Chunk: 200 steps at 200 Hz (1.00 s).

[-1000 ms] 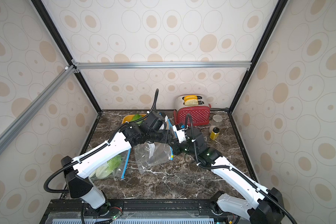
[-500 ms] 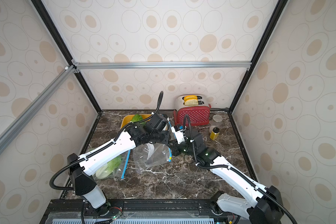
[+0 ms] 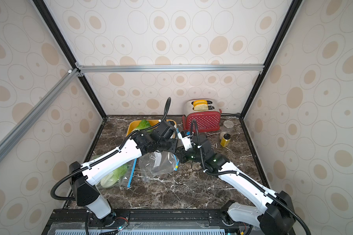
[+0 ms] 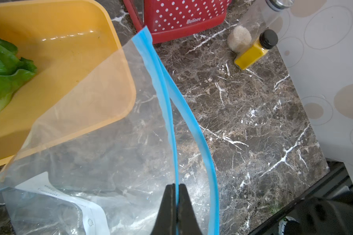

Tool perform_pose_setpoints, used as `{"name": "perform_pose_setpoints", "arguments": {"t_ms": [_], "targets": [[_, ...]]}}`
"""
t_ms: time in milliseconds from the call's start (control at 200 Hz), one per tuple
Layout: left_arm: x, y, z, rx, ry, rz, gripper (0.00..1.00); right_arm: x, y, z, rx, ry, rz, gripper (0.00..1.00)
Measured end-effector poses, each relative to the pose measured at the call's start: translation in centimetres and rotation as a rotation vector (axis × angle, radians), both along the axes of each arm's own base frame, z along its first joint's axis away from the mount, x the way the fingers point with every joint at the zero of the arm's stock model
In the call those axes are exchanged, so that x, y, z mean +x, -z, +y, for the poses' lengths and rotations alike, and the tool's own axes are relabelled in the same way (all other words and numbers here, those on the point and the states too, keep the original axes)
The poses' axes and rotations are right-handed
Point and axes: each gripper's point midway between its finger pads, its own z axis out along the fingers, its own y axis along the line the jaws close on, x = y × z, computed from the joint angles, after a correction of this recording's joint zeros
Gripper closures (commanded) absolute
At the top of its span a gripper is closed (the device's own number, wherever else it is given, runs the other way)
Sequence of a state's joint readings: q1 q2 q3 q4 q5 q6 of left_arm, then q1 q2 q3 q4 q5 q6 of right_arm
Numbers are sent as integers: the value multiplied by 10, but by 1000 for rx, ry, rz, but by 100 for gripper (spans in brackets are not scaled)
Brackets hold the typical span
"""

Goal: Put the chinese cabbages into a zipper bag and zip it
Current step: Adjust the zipper food storage bag at the center of the board, then move the basket to the center of the board.

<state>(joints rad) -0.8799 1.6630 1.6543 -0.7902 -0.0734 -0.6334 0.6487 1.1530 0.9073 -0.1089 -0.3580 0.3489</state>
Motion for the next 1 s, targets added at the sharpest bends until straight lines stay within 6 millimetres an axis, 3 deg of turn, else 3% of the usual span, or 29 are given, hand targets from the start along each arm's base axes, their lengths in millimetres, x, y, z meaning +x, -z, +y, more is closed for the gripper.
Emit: {"name": "perform_pose_setpoints", "arguments": {"t_ms": [115, 255, 335, 431, 556, 821, 1001], "targets": [[-4, -2, 18, 3, -20, -4, 100, -1, -13, -4, 15, 16, -10, 59], [-11, -16, 44, -26, -48, -27, 100, -1, -44, -12, 25, 65, -18, 46], [-15, -24, 65, -42, -77, -47, 100, 6, -61, -19, 29, 127, -7, 41], [-19, -34, 86, -43, -116, -71, 100, 21, -66, -24, 9, 206, 41, 34], [-24, -48, 107, -31, -154, -107, 100, 51, -33, -25, -86, 305, 140, 27], [-35, -66, 145, 4, -217, -158, 100, 100, 86, -14, -333, 404, 372, 16], [-40, -70, 159, 40, -241, -173, 100, 134, 120, -5, -399, 441, 411, 13]]}}
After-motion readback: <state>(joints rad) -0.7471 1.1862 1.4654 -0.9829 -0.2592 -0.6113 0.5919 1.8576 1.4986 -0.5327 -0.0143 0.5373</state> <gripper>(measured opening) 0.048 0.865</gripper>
